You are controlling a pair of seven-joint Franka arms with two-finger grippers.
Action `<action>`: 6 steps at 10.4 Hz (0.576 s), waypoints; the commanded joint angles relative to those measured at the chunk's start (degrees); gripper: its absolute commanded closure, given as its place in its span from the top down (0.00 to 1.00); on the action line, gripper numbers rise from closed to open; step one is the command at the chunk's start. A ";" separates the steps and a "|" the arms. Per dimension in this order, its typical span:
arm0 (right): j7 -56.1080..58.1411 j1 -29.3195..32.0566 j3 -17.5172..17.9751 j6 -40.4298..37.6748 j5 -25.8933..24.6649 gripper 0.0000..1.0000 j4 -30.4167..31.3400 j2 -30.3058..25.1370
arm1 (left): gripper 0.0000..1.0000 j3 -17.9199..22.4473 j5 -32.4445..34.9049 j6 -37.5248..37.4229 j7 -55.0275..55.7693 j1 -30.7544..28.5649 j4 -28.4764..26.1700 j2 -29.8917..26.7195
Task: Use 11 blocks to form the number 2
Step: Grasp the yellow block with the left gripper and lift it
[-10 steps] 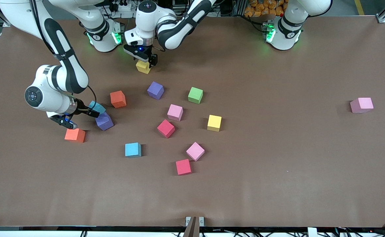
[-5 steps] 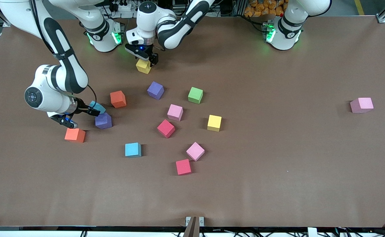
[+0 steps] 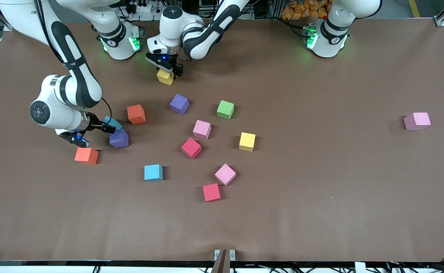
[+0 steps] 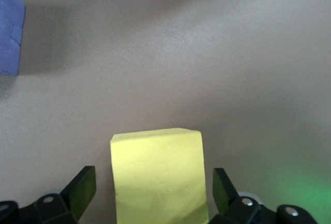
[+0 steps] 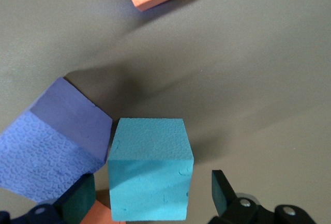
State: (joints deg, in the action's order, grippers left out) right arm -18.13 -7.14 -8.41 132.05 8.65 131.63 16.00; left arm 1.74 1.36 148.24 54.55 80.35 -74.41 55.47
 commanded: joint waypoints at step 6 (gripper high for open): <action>2.57 1.25 0.15 8.65 1.11 1.00 -0.06 6.31 | 0.44 1.60 1.11 0.12 1.62 1.30 2.51 1.75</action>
State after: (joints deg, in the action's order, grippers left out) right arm -16.48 -6.55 -8.52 137.50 8.66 131.74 19.56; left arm 2.36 1.36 148.24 54.55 80.89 -73.71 55.91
